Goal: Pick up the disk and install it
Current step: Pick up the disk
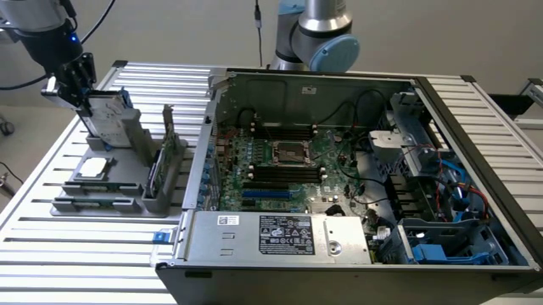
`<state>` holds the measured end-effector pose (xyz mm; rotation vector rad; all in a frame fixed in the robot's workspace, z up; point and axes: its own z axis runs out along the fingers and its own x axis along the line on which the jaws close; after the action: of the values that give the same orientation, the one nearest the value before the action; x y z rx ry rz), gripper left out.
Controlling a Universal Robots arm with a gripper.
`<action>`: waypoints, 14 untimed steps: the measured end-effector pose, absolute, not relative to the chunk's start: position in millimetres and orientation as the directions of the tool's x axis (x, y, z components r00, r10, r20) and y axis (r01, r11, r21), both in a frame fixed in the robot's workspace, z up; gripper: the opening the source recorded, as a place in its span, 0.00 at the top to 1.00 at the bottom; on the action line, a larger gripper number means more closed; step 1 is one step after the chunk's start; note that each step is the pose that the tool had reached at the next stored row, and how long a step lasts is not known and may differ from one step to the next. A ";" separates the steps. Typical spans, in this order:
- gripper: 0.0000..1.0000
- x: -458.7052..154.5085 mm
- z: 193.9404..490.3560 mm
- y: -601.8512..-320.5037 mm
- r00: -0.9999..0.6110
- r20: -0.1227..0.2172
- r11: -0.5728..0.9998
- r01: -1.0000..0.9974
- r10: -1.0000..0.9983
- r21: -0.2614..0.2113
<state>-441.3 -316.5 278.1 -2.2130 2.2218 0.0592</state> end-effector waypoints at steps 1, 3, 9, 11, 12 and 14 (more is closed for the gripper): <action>0.67 -441.3 278.0 -316.5 -0.004 -0.030 0.004 -1.000 -1.000 0.023; 0.67 -441.3 278.0 -316.5 -0.004 -0.030 0.004 -1.000 -1.000 0.022; 0.67 -441.3 278.0 -316.5 -0.004 -0.030 0.004 -1.000 -1.000 0.022; 0.67 -441.3 278.1 -316.5 -0.004 -0.030 0.004 -1.000 -1.000 0.022; 0.67 -441.3 278.1 -316.5 -0.004 -0.030 0.004 -1.000 -1.000 0.022; 0.67 -441.3 279.2 -316.5 -0.004 -0.030 0.004 -1.000 -1.000 0.022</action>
<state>-441.3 -316.5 279.2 -2.2124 2.2213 0.0582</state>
